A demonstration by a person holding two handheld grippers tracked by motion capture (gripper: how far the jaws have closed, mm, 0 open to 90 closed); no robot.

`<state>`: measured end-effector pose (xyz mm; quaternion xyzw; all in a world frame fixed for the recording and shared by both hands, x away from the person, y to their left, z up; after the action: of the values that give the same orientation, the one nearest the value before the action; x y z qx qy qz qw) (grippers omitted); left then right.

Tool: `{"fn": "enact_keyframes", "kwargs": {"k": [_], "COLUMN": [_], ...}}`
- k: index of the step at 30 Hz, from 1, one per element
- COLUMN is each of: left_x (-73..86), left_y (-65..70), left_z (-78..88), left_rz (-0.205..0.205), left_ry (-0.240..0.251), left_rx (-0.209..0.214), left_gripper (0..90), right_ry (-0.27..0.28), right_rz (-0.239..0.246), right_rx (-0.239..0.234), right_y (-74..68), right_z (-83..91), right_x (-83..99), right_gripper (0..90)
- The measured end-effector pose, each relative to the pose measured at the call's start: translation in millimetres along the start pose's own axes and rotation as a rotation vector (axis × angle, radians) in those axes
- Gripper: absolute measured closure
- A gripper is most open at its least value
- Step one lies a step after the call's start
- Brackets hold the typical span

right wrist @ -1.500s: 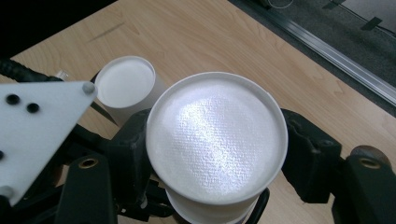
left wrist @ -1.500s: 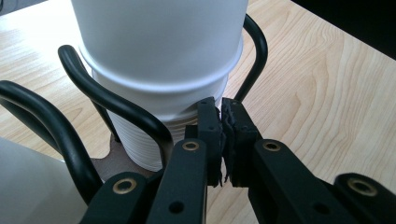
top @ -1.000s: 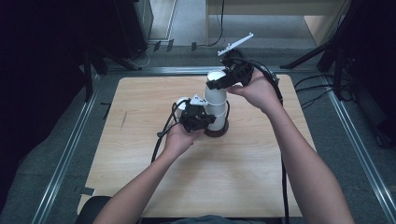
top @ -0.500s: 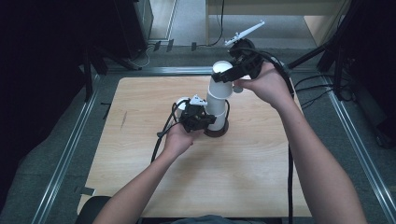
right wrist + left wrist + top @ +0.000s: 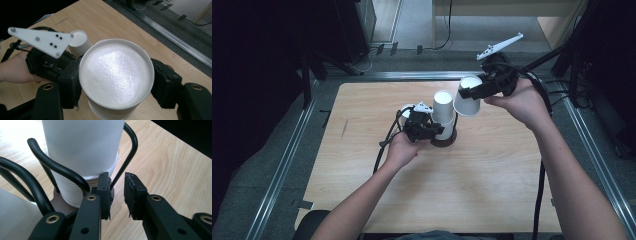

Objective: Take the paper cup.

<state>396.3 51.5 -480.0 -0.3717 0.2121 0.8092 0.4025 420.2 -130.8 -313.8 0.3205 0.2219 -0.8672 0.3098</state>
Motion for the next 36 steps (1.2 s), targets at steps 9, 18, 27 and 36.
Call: {"fn": "enact_keyframes", "kwargs": {"k": [9,18,27,36], "left_x": [2.1,15.2,32.0,45.2], "left_y": [8.5,12.9,17.5,17.3], "left_z": [5.4,28.1,48.8,55.2], "left_rz": [-0.056,-0.065,-0.114,-0.131], "left_ry": [-0.018,0.017,0.015,0.040], "left_rx": [0.056,0.144,0.187,0.179], "left_gripper": [56.4,42.4,40.0,40.3], "right_ry": [-0.030,-0.031,-0.067,-0.057], "right_rz": [0.027,0.079,0.106,0.091], "right_rx": [-0.021,-0.085,-0.146,-0.180], "right_y": [-0.2,-12.3,-18.8,-25.7], "right_z": [-1.4,-10.9,-38.0,-60.5], "right_x": [37.1,76.6,117.2,134.1], "right_gripper": [34.0,33.8,33.9,33.8]}}
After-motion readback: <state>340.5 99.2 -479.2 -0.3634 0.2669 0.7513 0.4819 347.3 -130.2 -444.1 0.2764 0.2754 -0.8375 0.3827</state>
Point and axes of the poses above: each handheld gripper's, and its own axes: z roughly backward along the jaws, x roughly out of its underside, y roughly to its right, the point moved 4 cm from there along -z, roughly forward along the jaws, and after that the axes turned 12 degrees about -z, right-handed, at the moved point
